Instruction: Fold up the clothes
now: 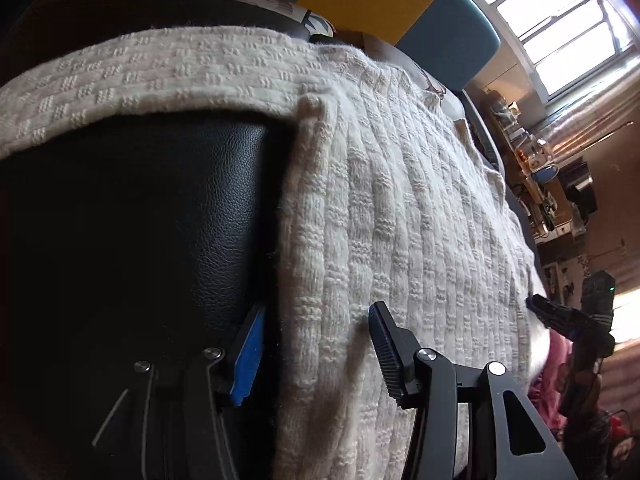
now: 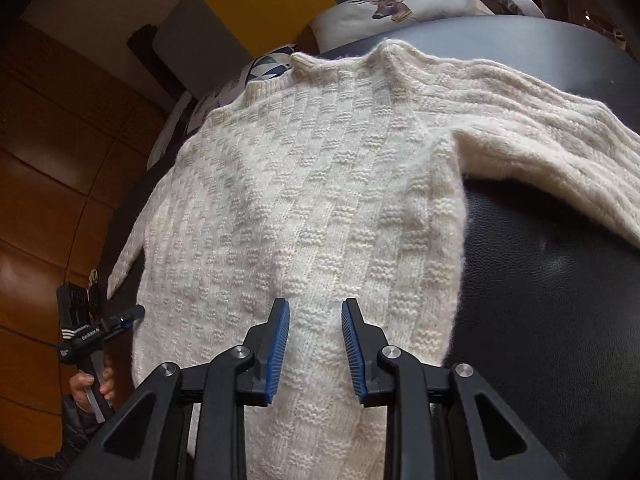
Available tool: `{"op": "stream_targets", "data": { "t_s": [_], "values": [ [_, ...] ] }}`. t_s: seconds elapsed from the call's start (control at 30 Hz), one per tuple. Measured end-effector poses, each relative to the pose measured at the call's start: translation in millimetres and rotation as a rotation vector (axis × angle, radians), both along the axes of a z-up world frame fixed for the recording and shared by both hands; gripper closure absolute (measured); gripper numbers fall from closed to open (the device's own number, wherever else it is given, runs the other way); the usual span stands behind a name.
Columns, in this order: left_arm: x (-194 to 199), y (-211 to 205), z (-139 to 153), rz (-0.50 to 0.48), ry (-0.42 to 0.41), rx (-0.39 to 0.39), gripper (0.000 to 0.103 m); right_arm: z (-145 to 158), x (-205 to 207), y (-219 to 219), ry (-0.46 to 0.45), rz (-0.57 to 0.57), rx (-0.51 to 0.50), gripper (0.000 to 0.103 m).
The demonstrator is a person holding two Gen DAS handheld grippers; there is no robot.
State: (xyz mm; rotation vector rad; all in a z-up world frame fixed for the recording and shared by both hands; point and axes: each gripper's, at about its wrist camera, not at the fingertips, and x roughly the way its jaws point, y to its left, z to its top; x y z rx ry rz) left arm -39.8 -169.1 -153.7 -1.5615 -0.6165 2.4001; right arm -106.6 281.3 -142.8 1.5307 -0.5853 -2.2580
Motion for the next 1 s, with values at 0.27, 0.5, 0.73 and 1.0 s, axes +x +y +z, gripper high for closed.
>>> {"op": "stream_targets", "data": {
  "t_s": [0.27,0.5,0.73,1.0],
  "values": [
    [10,13,8,-0.044,-0.017,-0.161,0.086,-3,-43,6,0.068,0.003,0.173,0.076],
    [4,19,12,-0.049,-0.049,-0.23,0.081,-22,-80,9,0.056,0.014,0.395,0.082],
    [4,31,50,-0.018,0.046,-0.196,0.065,-11,-52,65,0.025,-0.108,0.019,0.076],
    [-36,104,42,-0.158,0.038,-0.088,0.058,-30,79,241,0.064,-0.726,-0.417,0.075]
  ]
}}
